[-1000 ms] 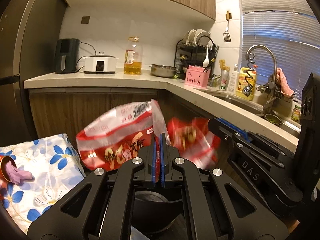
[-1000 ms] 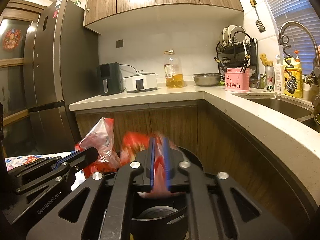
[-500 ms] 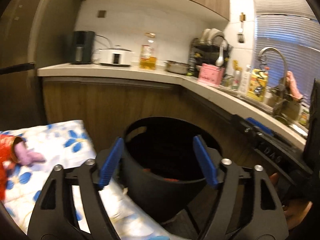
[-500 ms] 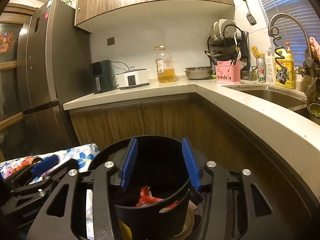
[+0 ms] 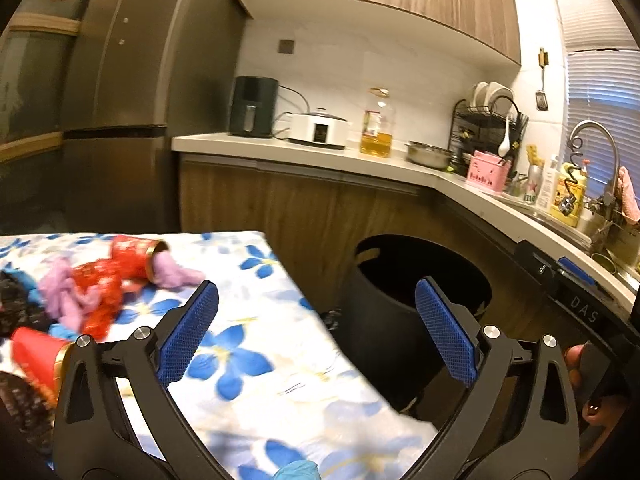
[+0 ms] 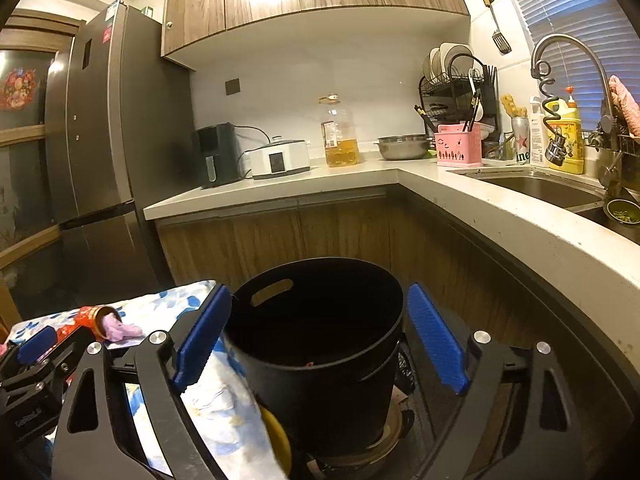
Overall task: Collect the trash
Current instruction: 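Open both grippers over the black bin to drop the red bags, then move both grippers back to the table toward the black bags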
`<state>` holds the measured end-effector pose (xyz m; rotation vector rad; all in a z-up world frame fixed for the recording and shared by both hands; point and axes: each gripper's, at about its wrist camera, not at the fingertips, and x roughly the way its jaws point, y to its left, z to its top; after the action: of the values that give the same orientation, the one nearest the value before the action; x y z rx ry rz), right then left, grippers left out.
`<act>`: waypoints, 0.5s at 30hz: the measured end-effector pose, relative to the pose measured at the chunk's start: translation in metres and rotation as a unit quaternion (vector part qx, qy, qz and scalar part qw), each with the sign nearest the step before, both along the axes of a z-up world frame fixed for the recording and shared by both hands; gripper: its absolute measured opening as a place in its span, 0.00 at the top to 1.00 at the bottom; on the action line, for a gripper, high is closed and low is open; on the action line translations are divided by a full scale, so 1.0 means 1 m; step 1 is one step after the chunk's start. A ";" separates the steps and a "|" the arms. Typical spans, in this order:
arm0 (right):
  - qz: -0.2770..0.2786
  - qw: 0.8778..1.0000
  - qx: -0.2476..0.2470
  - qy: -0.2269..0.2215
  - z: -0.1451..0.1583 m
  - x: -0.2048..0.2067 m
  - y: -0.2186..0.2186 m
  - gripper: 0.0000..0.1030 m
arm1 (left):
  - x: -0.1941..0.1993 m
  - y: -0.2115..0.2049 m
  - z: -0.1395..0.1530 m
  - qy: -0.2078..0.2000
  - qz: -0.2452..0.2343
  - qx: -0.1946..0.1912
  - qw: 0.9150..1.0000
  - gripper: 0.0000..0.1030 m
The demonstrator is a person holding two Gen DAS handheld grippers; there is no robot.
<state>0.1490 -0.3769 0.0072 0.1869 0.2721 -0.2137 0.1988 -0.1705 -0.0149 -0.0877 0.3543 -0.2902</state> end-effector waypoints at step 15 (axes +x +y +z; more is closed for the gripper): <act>0.065 0.998 0.009 -0.006 -0.006 -0.040 0.089 0.14 | -0.077 0.110 -0.008 -0.001 0.138 0.018 0.990 0.06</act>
<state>0.1087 -0.2882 0.0016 0.1876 0.2725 -0.0819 0.1215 -0.0602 -0.0233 -0.0999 0.3398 -0.0093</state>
